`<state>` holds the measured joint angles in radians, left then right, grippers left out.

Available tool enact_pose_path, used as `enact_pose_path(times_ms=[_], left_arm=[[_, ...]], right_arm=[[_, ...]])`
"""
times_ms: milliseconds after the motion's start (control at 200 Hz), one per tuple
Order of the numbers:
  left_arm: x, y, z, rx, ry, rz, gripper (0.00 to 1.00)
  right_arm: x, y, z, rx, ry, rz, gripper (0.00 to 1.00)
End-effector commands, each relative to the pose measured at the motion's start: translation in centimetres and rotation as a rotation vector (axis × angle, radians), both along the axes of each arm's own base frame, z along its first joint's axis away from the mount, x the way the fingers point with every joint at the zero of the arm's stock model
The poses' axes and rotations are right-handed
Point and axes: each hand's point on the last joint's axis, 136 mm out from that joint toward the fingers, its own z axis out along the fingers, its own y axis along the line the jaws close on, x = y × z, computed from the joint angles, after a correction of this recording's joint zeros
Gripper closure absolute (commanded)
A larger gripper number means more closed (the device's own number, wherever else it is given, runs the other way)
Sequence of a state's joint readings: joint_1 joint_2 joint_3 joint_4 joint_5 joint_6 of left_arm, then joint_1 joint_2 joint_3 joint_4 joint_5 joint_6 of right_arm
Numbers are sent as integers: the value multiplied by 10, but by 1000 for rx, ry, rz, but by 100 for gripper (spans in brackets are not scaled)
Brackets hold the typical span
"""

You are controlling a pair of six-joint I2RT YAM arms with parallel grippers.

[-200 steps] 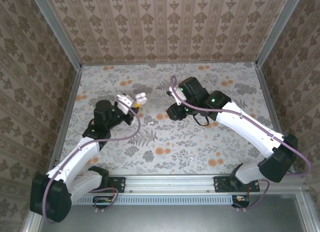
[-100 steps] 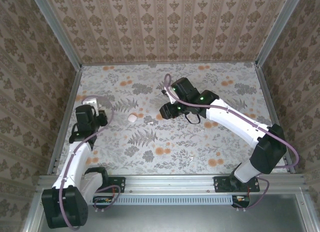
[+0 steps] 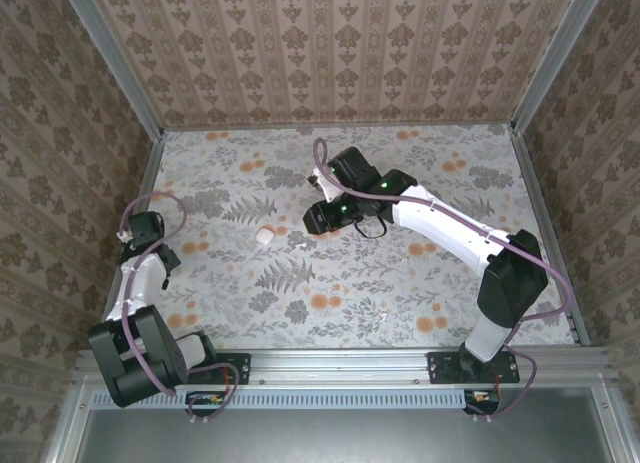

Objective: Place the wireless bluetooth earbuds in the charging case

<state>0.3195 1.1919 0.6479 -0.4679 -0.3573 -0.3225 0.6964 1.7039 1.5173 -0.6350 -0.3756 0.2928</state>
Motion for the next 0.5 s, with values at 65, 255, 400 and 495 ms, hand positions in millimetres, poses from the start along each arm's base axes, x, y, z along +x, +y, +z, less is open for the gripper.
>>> enact_pose_path(times_ms=[65,255,400,495], left_arm=[[-5,20,6,0,36,82,100],[-4,6,-16,-94,66,43,100],[6,-6,-23,-117,60,-31,100],[14,-17,-26,-142,73,-82,100]], right_arm=[[-3,4,5,23,47,9,59],[-2,7,-3,18,68,9,59],[-1,8,-7,14,72,11,59],[-1,6,-10,6,73,13,59]])
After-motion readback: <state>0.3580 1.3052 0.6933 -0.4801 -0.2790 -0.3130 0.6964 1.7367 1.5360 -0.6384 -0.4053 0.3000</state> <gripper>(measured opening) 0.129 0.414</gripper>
